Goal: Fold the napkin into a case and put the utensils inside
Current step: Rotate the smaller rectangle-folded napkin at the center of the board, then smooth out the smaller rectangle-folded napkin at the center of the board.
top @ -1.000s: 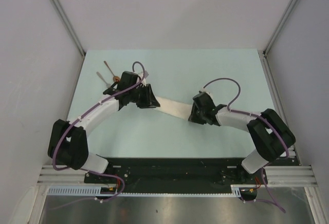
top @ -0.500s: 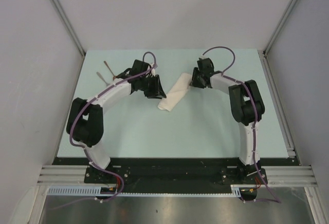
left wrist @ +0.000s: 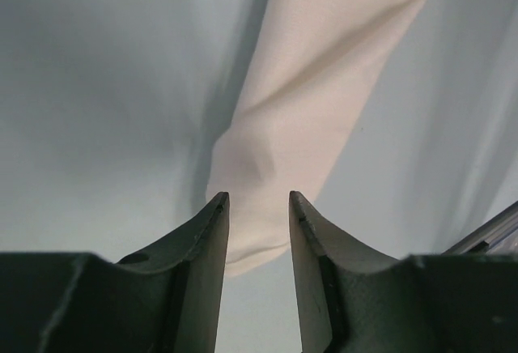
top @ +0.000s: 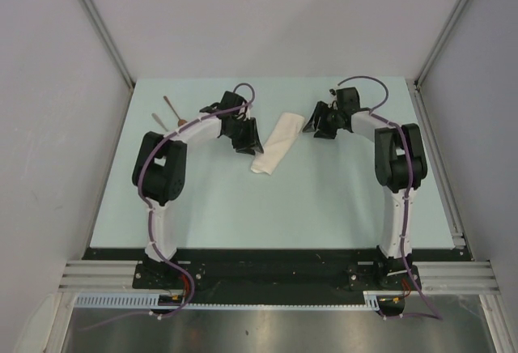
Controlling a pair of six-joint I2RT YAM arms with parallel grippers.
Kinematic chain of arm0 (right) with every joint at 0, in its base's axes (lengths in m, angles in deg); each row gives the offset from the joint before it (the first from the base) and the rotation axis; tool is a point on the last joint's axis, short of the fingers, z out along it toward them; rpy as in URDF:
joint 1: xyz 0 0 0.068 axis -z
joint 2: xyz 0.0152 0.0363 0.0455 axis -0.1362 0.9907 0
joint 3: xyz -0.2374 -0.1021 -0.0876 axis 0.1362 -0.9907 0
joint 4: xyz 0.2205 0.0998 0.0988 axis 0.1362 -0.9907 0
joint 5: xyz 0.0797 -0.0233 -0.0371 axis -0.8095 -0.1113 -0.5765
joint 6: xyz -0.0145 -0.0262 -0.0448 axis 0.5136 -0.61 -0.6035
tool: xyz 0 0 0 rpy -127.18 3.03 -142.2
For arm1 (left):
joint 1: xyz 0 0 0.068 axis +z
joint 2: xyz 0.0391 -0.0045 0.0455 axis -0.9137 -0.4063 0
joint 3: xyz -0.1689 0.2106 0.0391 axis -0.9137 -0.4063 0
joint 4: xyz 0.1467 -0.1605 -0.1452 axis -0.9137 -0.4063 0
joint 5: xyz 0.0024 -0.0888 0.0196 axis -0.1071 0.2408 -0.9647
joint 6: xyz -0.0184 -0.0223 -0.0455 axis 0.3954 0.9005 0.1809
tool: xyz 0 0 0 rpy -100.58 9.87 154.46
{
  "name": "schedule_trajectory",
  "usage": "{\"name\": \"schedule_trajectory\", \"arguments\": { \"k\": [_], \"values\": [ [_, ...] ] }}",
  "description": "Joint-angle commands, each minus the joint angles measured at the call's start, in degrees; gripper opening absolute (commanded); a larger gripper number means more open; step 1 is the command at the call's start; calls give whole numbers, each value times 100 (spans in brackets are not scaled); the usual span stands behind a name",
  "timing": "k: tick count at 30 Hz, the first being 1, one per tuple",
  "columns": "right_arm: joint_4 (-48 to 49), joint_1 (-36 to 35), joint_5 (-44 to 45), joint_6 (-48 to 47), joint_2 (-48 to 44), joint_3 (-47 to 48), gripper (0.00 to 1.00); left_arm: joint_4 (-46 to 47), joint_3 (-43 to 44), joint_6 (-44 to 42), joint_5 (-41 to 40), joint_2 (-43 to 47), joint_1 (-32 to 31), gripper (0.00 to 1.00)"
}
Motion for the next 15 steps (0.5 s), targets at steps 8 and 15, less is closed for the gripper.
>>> {"name": "schedule_trajectory", "arguments": {
  "k": [8, 15],
  "values": [
    [735, 166, -1688, 667, 580, 260, 60, 618, 285, 194, 530, -551, 208, 40],
    [401, 166, -1646, 676, 1056, 1061, 59, 892, -172, 317, 531, -454, 217, 38]
  ]
}}
